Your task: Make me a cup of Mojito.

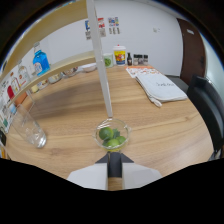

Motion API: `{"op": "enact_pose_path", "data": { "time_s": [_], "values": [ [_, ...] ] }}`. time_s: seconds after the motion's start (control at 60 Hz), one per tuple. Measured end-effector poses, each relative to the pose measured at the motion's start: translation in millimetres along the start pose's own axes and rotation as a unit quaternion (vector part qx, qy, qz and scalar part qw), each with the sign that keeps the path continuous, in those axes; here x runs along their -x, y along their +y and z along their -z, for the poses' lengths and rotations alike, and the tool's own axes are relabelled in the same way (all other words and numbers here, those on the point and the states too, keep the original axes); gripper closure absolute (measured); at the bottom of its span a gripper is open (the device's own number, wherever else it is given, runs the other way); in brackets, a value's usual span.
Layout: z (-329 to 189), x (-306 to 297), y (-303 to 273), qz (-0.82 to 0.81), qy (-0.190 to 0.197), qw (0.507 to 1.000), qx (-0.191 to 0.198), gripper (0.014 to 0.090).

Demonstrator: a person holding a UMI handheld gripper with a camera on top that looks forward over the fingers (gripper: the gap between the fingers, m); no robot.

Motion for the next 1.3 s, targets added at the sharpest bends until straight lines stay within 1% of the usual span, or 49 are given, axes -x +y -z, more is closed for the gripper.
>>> {"op": "enact_pose_path", "data": {
  "time_s": [0.083,0.1,0.133,0.167,0.2,0.217,0.25,0.267,0.3,0.383,0.483,0.583,0.667,0.783,0.817,0.9,0.95,1.033,1.183,1.25,1.3],
  "values": [
    [0.5,0.5,0.0,0.015,0.004,1.0,-0.005,0.0864],
    [0.6,0.2,0.2,0.017,0.006,1.0,-0.003,0.0845],
    [1.2,-2.2,0.5,0.02,0.013,1.0,-0.002,0.0721],
    [2.0,-2.8,-0.3,0.021,0.014,1.0,-0.004,0.0639],
    [4.6,-0.6,-1.3,0.016,0.008,1.0,-0.009,0.0563],
    [6.3,0.3,-2.6,0.012,0.005,1.0,-0.011,0.0498],
    [10.7,0.8,-5.9,0.003,0.003,1.0,-0.017,0.03],
    [14.0,-0.5,-8.2,0.001,0.006,1.0,-0.019,0.0241],
    [19.5,-1.6,-13.2,-0.002,0.012,1.0,-0.027,0.0193],
    [42.5,4.2,-32.7,-0.004,0.021,0.998,-0.053,0.0198],
    [76.6,29.8,-64.5,-0.003,0.013,0.995,-0.101,0.02],
    [114.5,67.0,-92.3,0.001,0.008,0.989,-0.148,0.0199],
    [137.1,105.6,-103.1,-0.001,-0.006,0.984,-0.179,0.0195],
    [147.6,153.2,-100.9,0.008,-0.018,0.981,-0.193,0.0197],
    [145.6,166.0,-96.3,0.011,-0.023,0.982,-0.189,0.0203],
    [138.6,199.4,-88.9,0.012,-0.049,0.983,-0.174,0.0201],
    [136.1,213.7,-95.4,0.008,-0.057,0.983,-0.172,0.0198],
    [134.3,232.2,-121.7,0.002,-0.066,0.98,-0.186,0.0198],
    [122.6,257.6,-180.7,0.018,-0.061,0.973,-0.222,0.0201],
    [110.8,266.4,-200.9,0.033,-0.052,0.971,-0.229,0.0204],
    [98.5,269.1,-210.8,0.043,-0.04,0.972,-0.227,0.0202]
  ]
}}
